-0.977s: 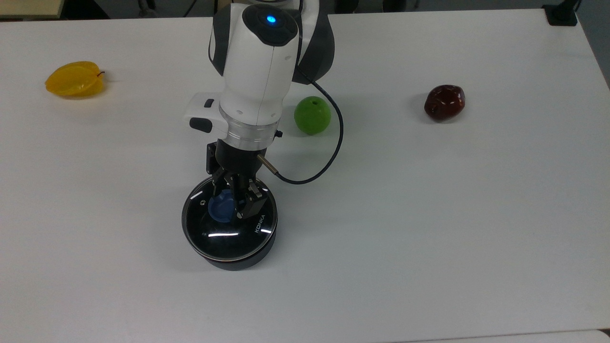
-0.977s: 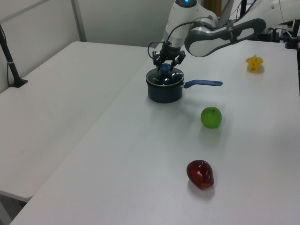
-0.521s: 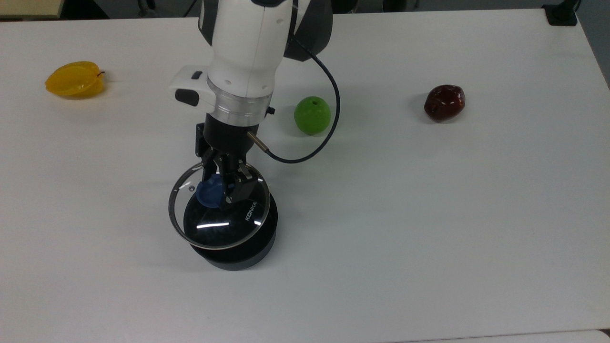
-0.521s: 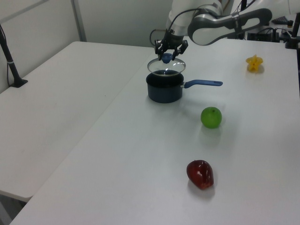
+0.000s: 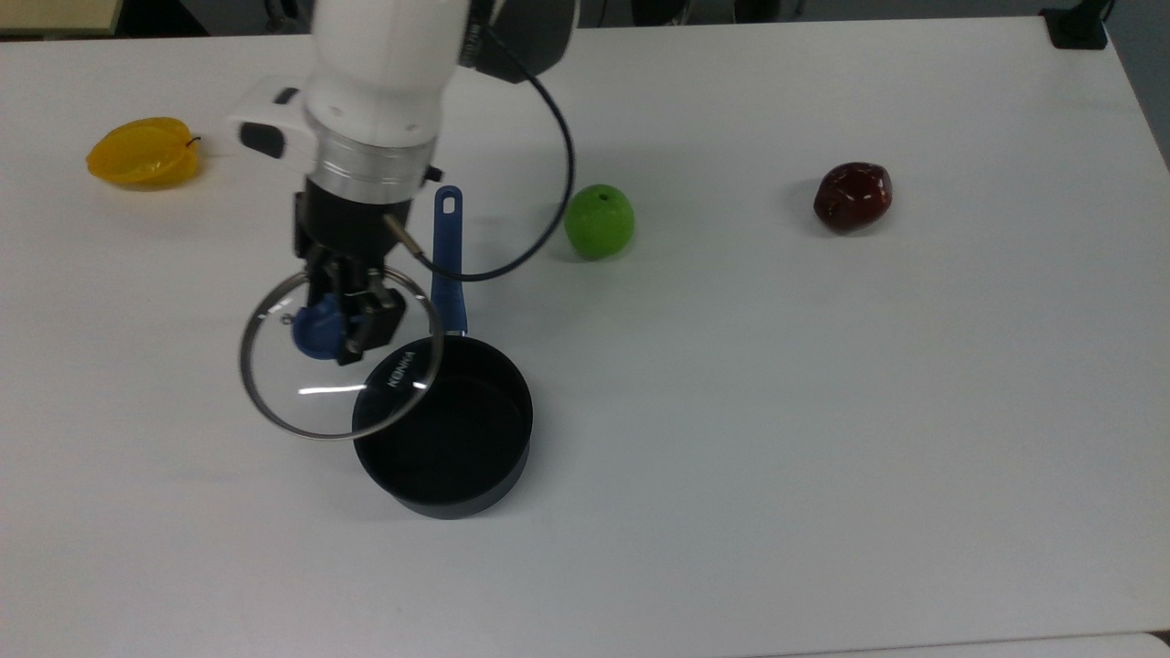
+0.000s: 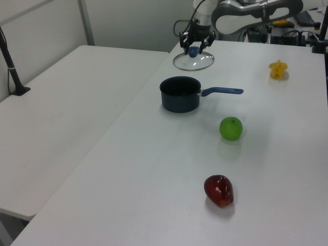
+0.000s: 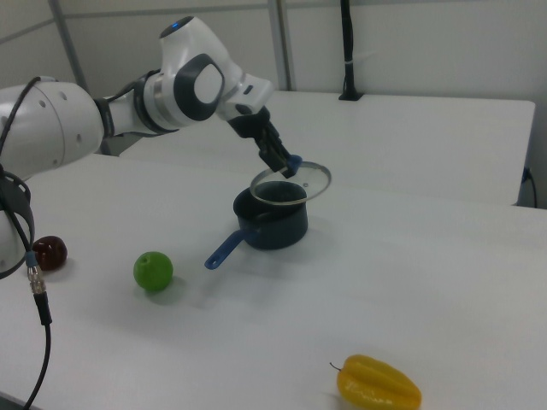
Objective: Open lid
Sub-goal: 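Lift the glass lid off the saucepan and carry it beside the pan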
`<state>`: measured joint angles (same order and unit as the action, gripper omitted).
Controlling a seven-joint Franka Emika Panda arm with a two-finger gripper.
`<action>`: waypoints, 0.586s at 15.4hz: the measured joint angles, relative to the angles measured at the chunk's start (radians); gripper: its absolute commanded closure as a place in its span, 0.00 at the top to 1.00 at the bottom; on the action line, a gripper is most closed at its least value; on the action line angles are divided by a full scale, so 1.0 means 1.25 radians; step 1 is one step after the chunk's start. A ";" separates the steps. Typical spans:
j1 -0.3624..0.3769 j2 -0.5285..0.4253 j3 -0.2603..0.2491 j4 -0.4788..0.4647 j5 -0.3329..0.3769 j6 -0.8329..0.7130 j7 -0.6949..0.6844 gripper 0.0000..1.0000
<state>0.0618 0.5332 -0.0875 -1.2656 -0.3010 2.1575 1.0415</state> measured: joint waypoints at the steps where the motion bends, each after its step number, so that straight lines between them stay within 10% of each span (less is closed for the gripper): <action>1: -0.017 -0.003 0.000 -0.002 0.000 0.000 -0.019 0.46; 9: -0.150 -0.007 -0.002 -0.069 0.005 0.011 -0.079 0.46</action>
<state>-0.1259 0.5238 -0.0899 -1.3523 -0.2951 2.1711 0.9429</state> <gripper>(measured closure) 0.396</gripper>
